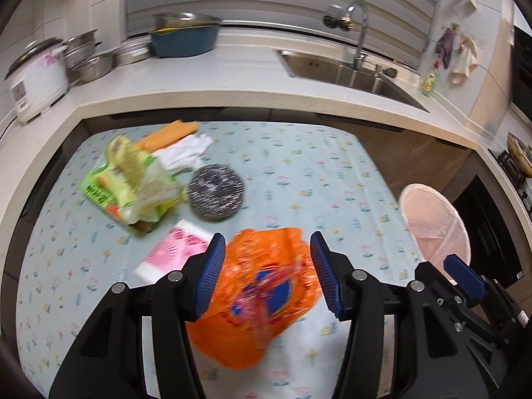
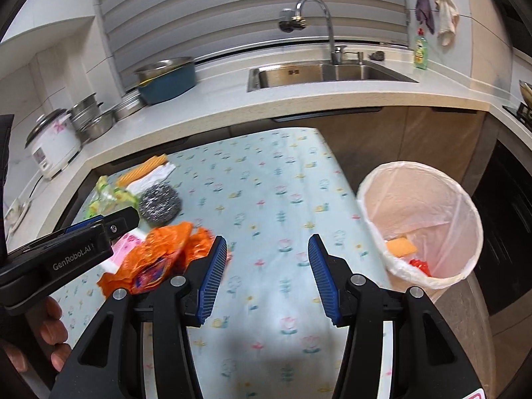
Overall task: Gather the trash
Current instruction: 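Move both tools back to the orange wrapper and paper cup, then grasp the orange wrapper with the right tool while the left tool grasps the pink paper cup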
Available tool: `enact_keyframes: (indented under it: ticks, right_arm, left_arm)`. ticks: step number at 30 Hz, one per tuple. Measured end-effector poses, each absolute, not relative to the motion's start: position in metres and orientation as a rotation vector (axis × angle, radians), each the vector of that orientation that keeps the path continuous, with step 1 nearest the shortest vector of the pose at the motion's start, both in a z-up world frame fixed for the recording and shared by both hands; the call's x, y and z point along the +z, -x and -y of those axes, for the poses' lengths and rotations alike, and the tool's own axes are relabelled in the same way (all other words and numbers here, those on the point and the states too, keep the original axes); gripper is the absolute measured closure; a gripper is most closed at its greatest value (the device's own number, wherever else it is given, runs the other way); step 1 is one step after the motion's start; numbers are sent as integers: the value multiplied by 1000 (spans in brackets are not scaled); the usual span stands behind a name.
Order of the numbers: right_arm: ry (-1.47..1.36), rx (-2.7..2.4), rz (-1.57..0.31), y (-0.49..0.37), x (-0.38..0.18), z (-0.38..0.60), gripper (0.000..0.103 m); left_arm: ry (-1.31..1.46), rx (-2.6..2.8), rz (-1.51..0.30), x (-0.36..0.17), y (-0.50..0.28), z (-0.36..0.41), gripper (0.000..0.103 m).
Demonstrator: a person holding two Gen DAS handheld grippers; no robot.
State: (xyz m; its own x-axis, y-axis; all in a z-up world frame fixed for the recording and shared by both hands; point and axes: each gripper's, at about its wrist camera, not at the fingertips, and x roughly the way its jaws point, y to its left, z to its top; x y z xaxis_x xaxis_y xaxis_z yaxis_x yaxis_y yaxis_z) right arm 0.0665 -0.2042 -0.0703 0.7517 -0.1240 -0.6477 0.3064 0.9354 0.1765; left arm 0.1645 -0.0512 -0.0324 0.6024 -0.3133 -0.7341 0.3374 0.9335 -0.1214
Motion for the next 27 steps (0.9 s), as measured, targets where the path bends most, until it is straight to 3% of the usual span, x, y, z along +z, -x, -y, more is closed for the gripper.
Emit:
enact_keyframes:
  ticks: [11,27]
  right_arm:
    - [-251,-134,-738,-89,-82,142,53]
    - [-249,-77,-836,-126,-118,102,53]
  left_arm:
    - [25,-289,-896,-54,-172,-14,52]
    - [90,-276,-963,-85,-185,-52,40]
